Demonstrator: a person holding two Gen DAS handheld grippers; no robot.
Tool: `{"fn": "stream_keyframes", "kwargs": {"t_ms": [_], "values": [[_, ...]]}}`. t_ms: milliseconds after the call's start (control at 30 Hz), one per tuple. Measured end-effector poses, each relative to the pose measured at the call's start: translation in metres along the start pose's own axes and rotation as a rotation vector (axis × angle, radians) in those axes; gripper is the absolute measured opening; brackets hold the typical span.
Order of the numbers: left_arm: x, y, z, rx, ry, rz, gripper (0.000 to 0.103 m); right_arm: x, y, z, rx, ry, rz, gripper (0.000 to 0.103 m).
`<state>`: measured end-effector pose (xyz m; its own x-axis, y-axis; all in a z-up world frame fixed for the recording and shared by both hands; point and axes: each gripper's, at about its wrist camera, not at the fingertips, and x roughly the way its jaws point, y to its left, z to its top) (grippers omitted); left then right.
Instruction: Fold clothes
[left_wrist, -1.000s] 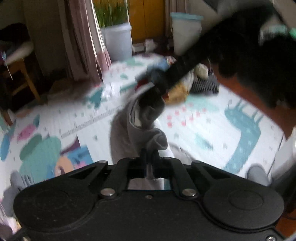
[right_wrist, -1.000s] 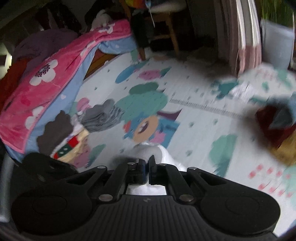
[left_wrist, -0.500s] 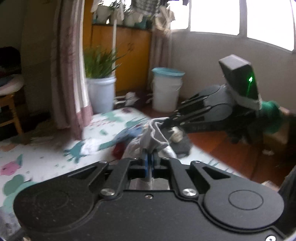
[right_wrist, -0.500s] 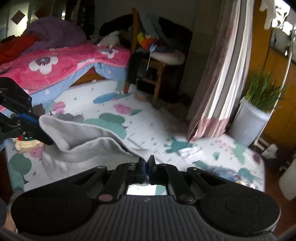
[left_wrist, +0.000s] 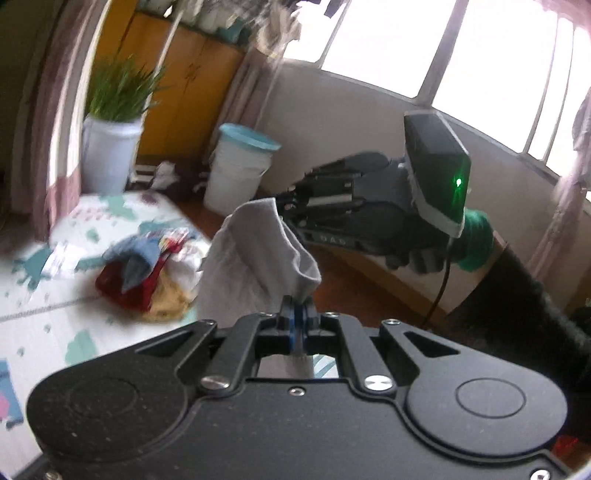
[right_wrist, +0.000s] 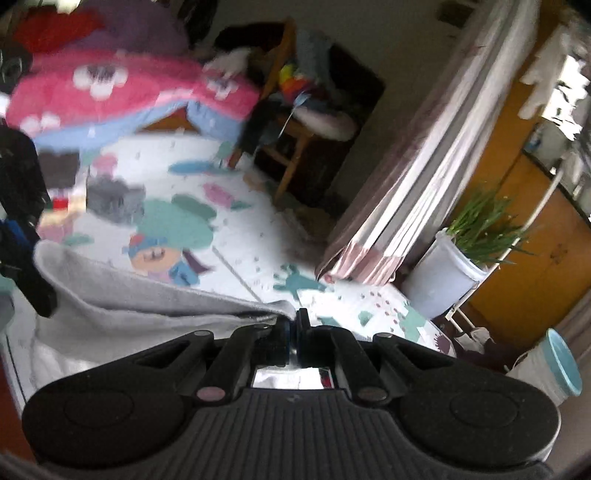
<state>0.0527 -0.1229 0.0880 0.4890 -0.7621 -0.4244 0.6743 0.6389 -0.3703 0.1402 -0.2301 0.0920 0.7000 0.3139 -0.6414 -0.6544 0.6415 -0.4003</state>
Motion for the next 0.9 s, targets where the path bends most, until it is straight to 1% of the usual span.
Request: {"fn": "stream_keyframes", "kwargs": {"t_ms": [67, 133, 233, 333, 433, 500, 567, 700, 800, 900], "values": [[0.004, 0.020, -0.015, -0.019, 0.048, 0.058, 0.002, 0.033, 0.017, 0.004, -0.047, 0.048, 0.040, 0.005], [0.008, 0.043, -0.033, -0.039, 0.104, 0.135, 0.002, 0.067, 0.033, 0.008, -0.095, 0.096, 0.080, 0.005], [0.012, 0.079, -0.062, -0.089, 0.185, 0.236, 0.002, 0.117, 0.058, 0.015, -0.166, 0.168, 0.140, 0.005], [0.014, 0.114, -0.092, -0.116, 0.264, 0.326, 0.002, 0.174, 0.107, 0.023, -0.322, 0.237, 0.202, 0.005], [0.012, 0.146, -0.119, -0.125, 0.326, 0.396, 0.002, 0.213, 0.153, 0.028, -0.495, 0.267, 0.236, 0.005], [0.009, 0.169, -0.133, -0.143, 0.360, 0.438, 0.002, 0.235, 0.178, 0.034, -0.590, 0.268, 0.253, 0.005], [0.004, 0.193, -0.145, -0.156, 0.390, 0.478, 0.002, 0.254, 0.195, 0.043, -0.636, 0.242, 0.266, 0.005], [-0.012, 0.237, -0.168, -0.204, 0.429, 0.539, 0.002, 0.291, 0.222, 0.058, -0.654, 0.188, 0.285, 0.005], [-0.014, 0.271, -0.183, -0.236, 0.451, 0.579, 0.002, 0.319, 0.242, 0.065, -0.681, 0.155, 0.294, 0.005], [-0.019, 0.302, -0.203, -0.272, 0.482, 0.619, 0.002, 0.344, 0.256, 0.074, -0.676, 0.132, 0.323, 0.005]]}}
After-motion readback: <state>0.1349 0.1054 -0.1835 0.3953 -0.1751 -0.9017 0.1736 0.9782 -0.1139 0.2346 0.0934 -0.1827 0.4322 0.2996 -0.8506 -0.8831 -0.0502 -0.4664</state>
